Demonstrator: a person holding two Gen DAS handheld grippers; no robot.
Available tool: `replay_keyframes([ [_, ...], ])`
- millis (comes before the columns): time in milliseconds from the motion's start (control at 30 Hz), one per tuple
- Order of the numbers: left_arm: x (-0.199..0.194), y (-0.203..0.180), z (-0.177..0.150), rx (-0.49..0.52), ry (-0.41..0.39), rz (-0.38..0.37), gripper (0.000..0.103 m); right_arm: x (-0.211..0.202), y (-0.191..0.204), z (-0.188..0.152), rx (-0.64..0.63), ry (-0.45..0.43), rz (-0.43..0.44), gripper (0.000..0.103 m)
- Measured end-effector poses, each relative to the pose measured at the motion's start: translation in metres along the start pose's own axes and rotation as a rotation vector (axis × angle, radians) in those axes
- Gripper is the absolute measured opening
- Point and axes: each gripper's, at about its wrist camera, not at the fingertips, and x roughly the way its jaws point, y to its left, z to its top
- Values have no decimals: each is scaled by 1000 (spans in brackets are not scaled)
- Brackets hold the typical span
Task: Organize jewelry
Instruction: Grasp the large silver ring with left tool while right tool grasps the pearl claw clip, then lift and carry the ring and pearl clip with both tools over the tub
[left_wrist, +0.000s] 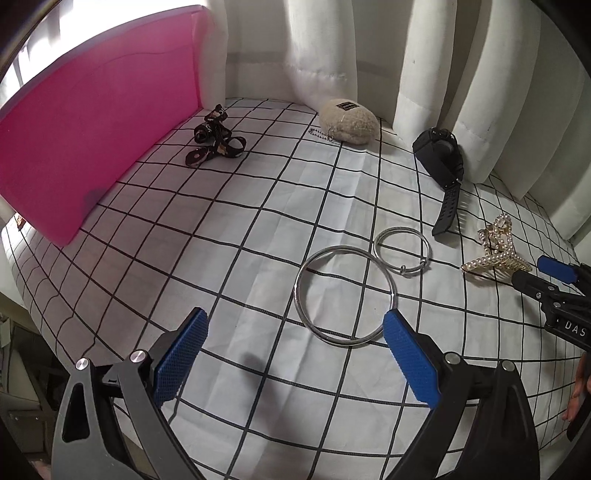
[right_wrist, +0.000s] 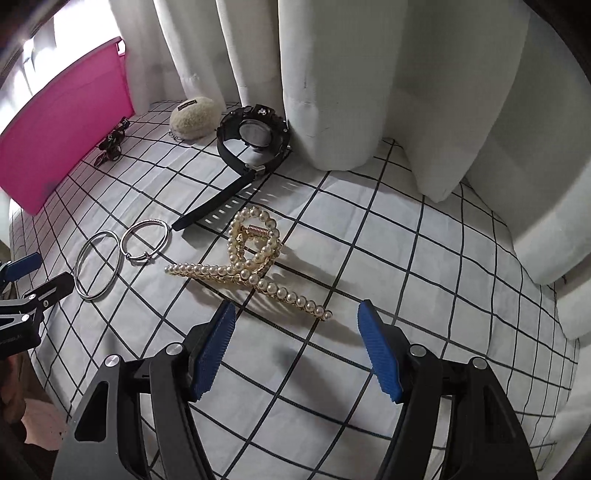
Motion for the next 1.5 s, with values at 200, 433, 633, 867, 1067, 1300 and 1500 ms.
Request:
replay_keyframes([
  [200, 9, -14, -6, -17, 6, 13, 94, 8, -1, 0, -57, -19, 48, 66],
  [433, 22, -29, -4, -12, 10, 36, 94, 19, 1, 5, -124, -25, 78, 66],
  [633, 29, -32, -1, -26, 2, 51, 95, 25, 4, 12, -199, -41, 105, 66],
  [867, 34, -33, 5, -45, -21, 55, 98, 33, 11, 15, -271, -58, 133, 66],
  [1067, 35, -35, 5, -52, -49, 64, 97, 38, 14, 20, -267, -79, 156, 66],
  [1300, 29, -36, -4, -29, -79, 48, 89, 38, 23, 18, -284, -104, 177, 65],
  [1500, 27, -41, -6, -3, -89, 28, 71, 35, 28, 15, -278, -114, 170, 52],
])
